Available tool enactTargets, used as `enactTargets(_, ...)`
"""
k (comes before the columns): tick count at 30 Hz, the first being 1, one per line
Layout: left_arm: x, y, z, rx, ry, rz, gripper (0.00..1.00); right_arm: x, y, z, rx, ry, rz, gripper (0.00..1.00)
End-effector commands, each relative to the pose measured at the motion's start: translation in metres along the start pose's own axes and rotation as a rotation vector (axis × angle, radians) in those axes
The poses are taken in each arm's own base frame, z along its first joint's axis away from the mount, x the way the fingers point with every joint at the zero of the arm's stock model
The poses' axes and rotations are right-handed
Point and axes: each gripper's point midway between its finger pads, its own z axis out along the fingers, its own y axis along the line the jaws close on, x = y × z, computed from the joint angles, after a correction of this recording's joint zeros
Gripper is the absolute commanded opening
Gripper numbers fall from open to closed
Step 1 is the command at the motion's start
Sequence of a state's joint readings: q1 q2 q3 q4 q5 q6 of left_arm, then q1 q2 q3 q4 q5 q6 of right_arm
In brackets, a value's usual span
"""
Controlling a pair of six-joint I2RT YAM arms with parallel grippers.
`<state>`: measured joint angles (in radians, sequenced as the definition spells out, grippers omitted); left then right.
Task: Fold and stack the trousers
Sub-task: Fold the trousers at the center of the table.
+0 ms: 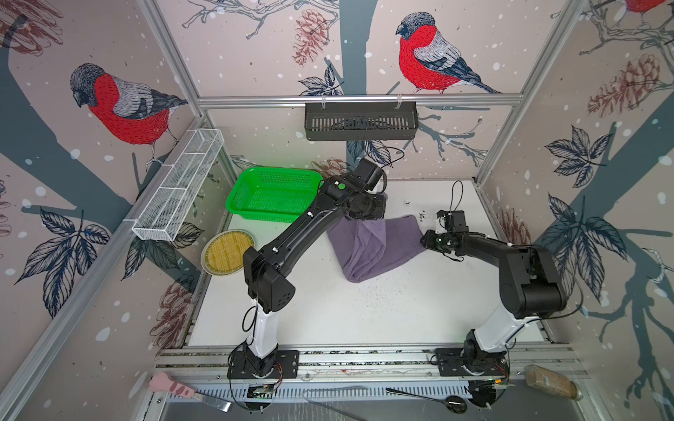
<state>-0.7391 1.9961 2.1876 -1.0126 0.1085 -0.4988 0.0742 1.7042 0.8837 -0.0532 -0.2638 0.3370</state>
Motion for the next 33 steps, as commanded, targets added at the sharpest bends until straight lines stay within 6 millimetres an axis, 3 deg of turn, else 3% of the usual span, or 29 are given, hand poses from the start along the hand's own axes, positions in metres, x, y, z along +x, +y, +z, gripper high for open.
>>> enactTargets(1, -0.009, -0.017, 0.013, 0.058, -0.015, -0.027, 0.00, -0.003, 0.001, 0.001, -0.023, -0.014, 0.009, 0.37)
enactTargets(5, -0.013, -0.034, 0.036, 0.110, -0.009, -0.039, 0.00, -0.003, 0.000, 0.002, -0.038, -0.014, 0.019, 0.36)
enactTargets(14, -0.002, -0.058, 0.094, 0.175, 0.044, -0.050, 0.00, -0.001, 0.003, 0.004, -0.072, -0.013, 0.028, 0.35)
enactTargets(23, 0.016, -0.068, 0.144, 0.203, 0.092, -0.057, 0.00, 0.002, 0.003, 0.002, -0.078, -0.014, 0.036, 0.33)
enactTargets(26, 0.016, -0.072, 0.156, 0.229, 0.089, -0.067, 0.00, -0.002, 0.005, -0.004, -0.081, -0.029, 0.037, 0.39)
enactTargets(31, 0.023, -0.077, 0.175, 0.282, 0.114, -0.086, 0.21, -0.017, 0.010, -0.022, -0.079, -0.080, 0.039, 0.47)
enactTargets(33, 0.023, -0.079, 0.177, 0.298, 0.112, -0.083, 0.34, -0.023, 0.009, -0.030, -0.077, -0.103, 0.045, 0.48)
